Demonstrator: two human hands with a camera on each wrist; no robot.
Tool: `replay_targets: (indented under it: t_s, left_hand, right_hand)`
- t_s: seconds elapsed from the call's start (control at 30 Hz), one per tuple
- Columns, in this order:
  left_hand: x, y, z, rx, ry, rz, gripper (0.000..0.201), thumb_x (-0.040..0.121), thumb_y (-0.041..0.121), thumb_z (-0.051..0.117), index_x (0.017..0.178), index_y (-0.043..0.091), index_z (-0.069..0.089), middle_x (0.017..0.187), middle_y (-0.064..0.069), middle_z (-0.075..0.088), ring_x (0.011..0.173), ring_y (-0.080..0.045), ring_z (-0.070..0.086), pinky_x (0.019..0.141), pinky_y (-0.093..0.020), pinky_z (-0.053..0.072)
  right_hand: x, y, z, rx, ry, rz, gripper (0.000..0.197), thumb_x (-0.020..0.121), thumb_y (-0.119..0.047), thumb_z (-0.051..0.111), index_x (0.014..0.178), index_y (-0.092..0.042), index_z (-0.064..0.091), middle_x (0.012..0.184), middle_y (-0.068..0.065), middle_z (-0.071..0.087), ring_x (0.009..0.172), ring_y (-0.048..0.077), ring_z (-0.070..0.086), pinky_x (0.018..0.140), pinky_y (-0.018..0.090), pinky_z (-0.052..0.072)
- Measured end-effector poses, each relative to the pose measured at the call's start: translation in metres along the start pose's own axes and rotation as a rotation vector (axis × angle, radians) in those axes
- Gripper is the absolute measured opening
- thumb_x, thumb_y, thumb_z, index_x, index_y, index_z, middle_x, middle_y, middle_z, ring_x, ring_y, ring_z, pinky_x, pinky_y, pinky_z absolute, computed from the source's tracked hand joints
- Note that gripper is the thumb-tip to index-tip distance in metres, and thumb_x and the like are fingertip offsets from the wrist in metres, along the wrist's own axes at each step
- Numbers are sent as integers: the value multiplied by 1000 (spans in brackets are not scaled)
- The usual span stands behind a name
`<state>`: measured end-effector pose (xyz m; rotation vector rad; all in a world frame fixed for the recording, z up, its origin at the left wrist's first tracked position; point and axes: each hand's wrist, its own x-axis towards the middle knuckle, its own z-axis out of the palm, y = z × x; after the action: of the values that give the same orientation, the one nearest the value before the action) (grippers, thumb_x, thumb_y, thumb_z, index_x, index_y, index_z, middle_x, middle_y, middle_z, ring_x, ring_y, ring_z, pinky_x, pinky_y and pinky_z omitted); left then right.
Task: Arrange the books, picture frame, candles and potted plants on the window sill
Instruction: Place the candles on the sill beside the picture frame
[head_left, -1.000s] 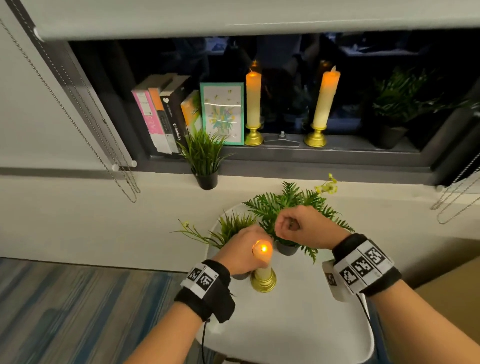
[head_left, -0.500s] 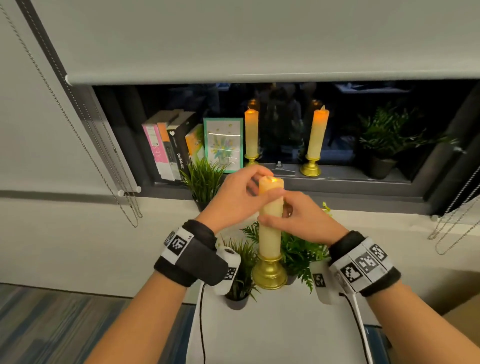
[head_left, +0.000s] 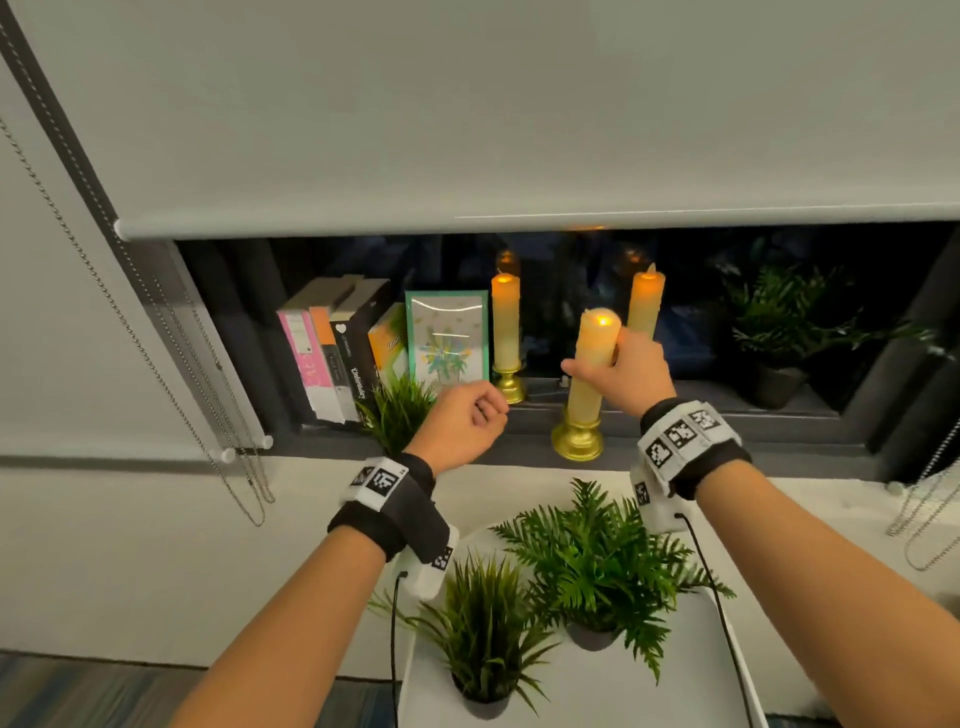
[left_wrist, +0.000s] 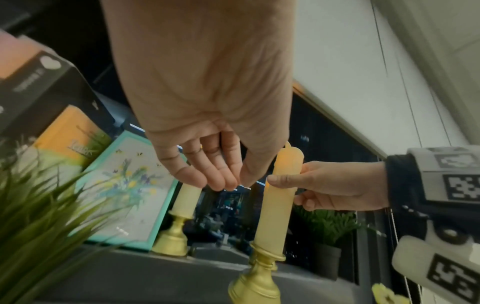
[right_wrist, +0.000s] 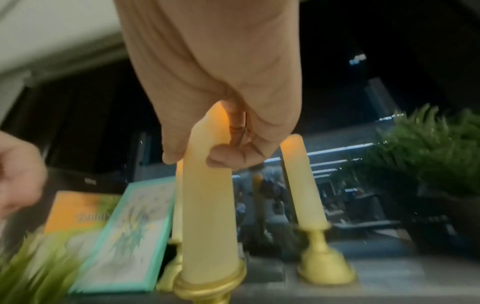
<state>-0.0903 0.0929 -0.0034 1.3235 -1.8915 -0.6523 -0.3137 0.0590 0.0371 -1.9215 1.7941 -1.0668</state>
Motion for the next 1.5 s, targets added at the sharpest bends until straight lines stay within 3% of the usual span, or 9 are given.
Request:
replay_targets:
  t_s: [0.13, 0.27, 0.37, 0.53, 0.73, 0.97, 1.1, 1.3, 1.5]
  left_hand:
    - [20, -24, 24, 9, -68, -43, 15, 85, 7, 62, 100, 8, 65, 79, -2, 61, 67, -14, 57, 66, -26, 49]
    - [42, -33, 45, 25, -134, -111, 60, 86, 17, 69, 139, 17, 41, 96, -2, 64, 83, -15, 65, 82, -31, 54]
    - [56, -41, 62, 2, -161, -135, 79, 84, 22, 71, 149, 22, 24, 109, -5, 64, 98, -18, 63, 90, -33, 52]
    - [73, -53, 85, -54, -196, -137, 75, 83, 20, 72, 146, 21, 31, 117, -8, 62, 104, -20, 62, 93, -36, 52]
    - [81, -59, 109, -125, -212, -73, 57, 81, 16, 73, 133, 16, 49, 104, -7, 65, 94, -20, 65, 84, -33, 55]
    - [72, -73, 113, -71, -224, -125, 54, 80, 10, 73, 130, 10, 52, 105, -10, 66, 86, -15, 61, 84, -30, 54]
    - [58, -80, 105, -12, -344, -185, 46, 82, 13, 71, 125, 11, 54, 106, -9, 66, 88, -18, 63, 84, -30, 53]
    - [22, -93, 79, 94, -542, -236, 26, 84, 16, 68, 110, 13, 63, 91, 1, 66, 80, -14, 60, 81, -27, 49]
    - [-19, -105, 59, 154, -688, -394, 39, 84, 30, 71, 119, 15, 60, 109, -2, 66, 97, -15, 61, 95, -31, 48]
  right_hand:
    - [8, 23, 36, -51, -39, 63, 39, 74, -43, 78, 91, -15, 57, 86, 4, 62, 86, 23, 62, 68, 31, 45]
    - [18, 38, 61, -119, -94, 113, 49, 72, -46, 78, 101, -11, 62, 91, 7, 66, 84, 21, 61, 66, 30, 44]
    - [25, 47, 73, -180, -152, 159, 53, 69, -50, 78, 102, -12, 62, 92, 5, 66, 88, 24, 64, 70, 33, 51]
    - [30, 61, 78, -143, -185, 178, 50, 70, -43, 80, 103, -9, 63, 95, 8, 67, 90, 24, 64, 78, 37, 54]
    - [30, 78, 76, -119, -342, 133, 50, 65, -43, 84, 104, -17, 66, 92, 2, 67, 87, 22, 63, 76, 35, 51]
    - [27, 90, 75, -94, -348, 175, 55, 60, -46, 85, 104, -20, 64, 97, 2, 68, 92, 22, 63, 83, 42, 54]
    - [26, 94, 73, -93, -356, 199, 54, 62, -43, 86, 104, -18, 63, 98, 3, 67, 92, 21, 63, 85, 44, 54]
    - [22, 91, 72, -127, -357, 229, 51, 68, -37, 83, 105, -11, 60, 99, 7, 64, 93, 25, 62, 83, 44, 54]
    - [16, 88, 67, -158, -330, 237, 49, 73, -35, 80, 108, -10, 57, 97, 6, 59, 95, 25, 58, 82, 41, 51]
